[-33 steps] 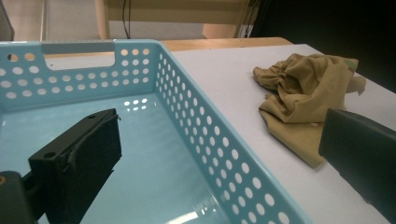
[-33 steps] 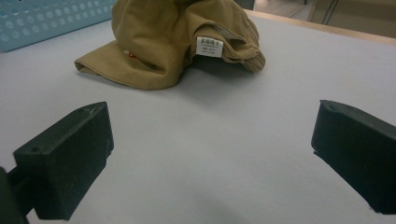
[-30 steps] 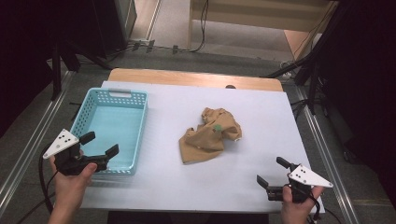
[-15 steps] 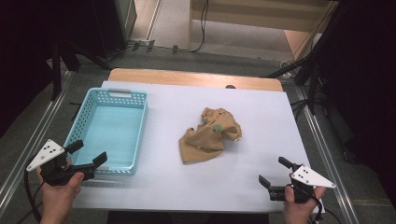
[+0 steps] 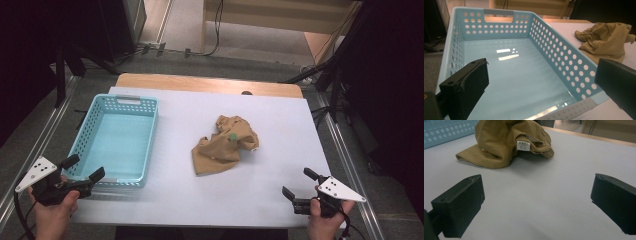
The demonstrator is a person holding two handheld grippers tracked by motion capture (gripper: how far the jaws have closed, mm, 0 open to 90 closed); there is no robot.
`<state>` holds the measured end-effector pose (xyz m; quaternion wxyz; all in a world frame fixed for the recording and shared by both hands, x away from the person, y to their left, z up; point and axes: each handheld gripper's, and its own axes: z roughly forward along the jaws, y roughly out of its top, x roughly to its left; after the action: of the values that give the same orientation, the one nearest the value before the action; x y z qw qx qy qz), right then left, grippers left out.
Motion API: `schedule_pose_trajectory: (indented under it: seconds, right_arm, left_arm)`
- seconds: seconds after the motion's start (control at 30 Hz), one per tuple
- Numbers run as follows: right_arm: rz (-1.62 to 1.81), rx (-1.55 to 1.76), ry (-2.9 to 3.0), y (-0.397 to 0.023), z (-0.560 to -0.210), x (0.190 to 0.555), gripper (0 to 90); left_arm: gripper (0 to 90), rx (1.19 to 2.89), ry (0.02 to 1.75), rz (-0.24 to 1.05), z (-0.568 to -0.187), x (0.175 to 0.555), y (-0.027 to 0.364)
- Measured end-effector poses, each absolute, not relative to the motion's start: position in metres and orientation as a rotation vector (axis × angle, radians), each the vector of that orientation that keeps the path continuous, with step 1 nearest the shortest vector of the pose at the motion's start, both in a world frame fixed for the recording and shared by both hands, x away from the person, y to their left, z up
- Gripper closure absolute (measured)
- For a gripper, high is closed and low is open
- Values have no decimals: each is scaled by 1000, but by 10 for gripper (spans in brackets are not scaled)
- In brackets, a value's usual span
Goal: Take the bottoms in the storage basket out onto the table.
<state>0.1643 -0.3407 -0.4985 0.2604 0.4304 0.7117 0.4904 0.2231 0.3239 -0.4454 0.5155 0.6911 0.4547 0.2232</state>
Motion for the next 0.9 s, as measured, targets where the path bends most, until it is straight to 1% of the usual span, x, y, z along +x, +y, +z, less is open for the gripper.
schedule_pose_trajectory:
  seconds: [0.33, 0.9]
  right_arm:
    - [1318, 1175, 1926, -342, -500, 165, 0]
    - [1316, 1181, 1926, -343, -501, 166, 0]
  left_arm:
    - [0, 1651, 1093, 531, -450, 224, 330]
    - [0, 1666, 1095, 534, -450, 225, 329]
